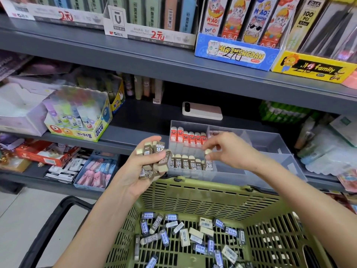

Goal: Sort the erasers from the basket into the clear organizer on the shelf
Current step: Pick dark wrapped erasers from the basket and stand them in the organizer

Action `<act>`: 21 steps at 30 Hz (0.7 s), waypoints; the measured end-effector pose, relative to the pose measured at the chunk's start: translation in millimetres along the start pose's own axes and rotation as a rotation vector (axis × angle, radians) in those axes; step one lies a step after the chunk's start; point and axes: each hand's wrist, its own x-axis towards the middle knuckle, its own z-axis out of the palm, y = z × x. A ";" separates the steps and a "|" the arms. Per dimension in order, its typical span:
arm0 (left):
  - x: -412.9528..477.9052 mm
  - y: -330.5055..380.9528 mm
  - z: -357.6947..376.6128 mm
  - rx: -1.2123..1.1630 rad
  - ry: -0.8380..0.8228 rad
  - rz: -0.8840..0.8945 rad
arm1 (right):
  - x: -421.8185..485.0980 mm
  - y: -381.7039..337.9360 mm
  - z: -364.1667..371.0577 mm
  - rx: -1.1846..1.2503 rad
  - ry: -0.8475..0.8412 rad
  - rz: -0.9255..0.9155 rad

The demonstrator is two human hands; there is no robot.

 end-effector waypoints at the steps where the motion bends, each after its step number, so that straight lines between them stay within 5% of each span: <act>1: -0.3 -0.9 0.5 0.006 -0.002 0.007 | 1.0 -1.1 5.3 0.002 -0.013 -0.002; 10: 1.5 -1.5 -2.4 -0.026 -0.019 0.027 | -6.4 1.9 34.1 0.367 0.197 0.148; 16: 0.5 -2.7 -0.8 0.001 -0.030 0.033 | -4.9 6.0 44.4 -0.003 0.345 -0.001; 21: -1.1 -4.3 2.1 0.041 -0.037 0.081 | -1.0 0.5 42.7 -0.276 0.228 -0.038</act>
